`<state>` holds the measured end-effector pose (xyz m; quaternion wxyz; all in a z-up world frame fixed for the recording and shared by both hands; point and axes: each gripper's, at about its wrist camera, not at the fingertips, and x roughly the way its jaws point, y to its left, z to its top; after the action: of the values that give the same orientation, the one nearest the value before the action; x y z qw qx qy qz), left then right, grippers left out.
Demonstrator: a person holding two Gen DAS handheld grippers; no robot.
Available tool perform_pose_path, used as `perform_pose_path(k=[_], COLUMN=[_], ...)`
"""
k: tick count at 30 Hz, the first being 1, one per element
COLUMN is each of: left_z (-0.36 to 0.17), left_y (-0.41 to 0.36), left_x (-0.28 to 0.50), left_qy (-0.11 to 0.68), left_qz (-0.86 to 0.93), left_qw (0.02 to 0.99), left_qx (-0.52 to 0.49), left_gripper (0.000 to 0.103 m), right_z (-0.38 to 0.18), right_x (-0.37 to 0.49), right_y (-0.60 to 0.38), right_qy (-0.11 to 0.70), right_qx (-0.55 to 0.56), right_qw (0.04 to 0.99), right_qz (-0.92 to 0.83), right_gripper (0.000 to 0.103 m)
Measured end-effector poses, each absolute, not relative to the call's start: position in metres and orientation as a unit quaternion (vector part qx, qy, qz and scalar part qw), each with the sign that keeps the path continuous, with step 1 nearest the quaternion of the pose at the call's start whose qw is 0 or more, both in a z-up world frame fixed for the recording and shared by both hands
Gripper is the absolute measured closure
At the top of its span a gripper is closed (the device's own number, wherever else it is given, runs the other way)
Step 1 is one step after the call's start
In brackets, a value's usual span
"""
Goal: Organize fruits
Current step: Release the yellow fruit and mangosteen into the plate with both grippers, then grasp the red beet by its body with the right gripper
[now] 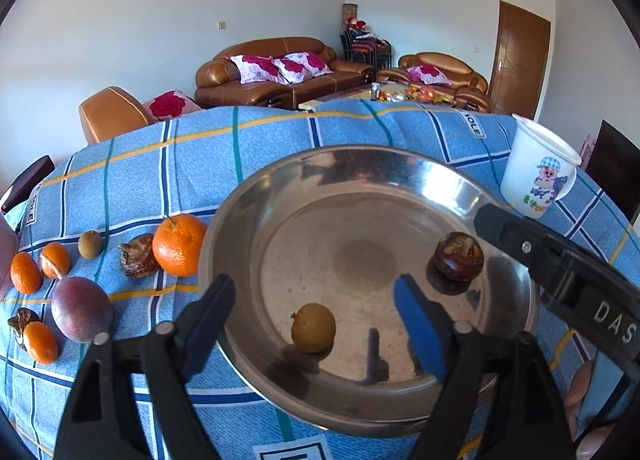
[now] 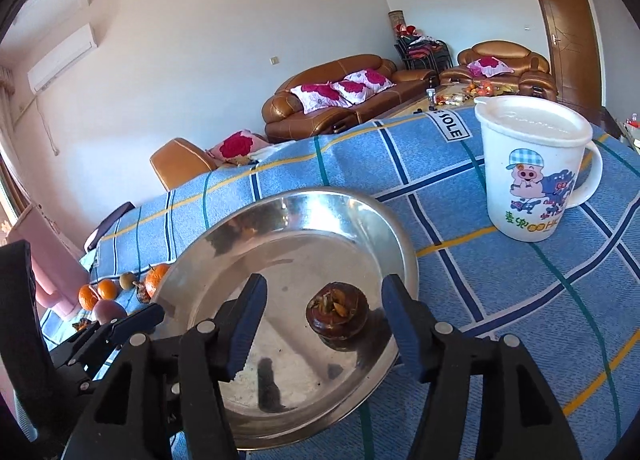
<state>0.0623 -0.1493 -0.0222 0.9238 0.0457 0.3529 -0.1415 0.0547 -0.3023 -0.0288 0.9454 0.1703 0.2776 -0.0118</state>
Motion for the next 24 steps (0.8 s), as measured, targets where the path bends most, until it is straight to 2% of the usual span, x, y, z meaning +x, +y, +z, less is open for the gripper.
perform_pose_path(k=[2,7,13,24], left_z=[-0.016,-0.002,0.020,0.011], left_y=[-0.145,-0.135,-0.090,0.005], left_x=[0.056,0.049,0.040,0.031], left_qy=[0.332,0.310,0.275,0.255], left_qz=[-0.141,-0.160,-0.149,-0.027], left_qw=[0.932,0.937,0.950,0.966], left_qx=[0.034,0.012,-0.016,0.009], left_gripper=[0.000,0.000,0.000,0.000], right_z=[-0.024,-0.009,0.003,0.002], right_x=[0.049,0.027,0.009,0.003], right_y=[-0.303,-0.301,-0.296,-0.306], right_qy=[0.255,0.178,0.111,0.120], right_qx=[0.170,0.148,0.110,0.116], right_qw=[0.952,0.971,0.979,0.974], right_qz=[-0.025,-0.064,-0.127,-0.150], right_gripper=[0.038,0.025,0.017,0.017])
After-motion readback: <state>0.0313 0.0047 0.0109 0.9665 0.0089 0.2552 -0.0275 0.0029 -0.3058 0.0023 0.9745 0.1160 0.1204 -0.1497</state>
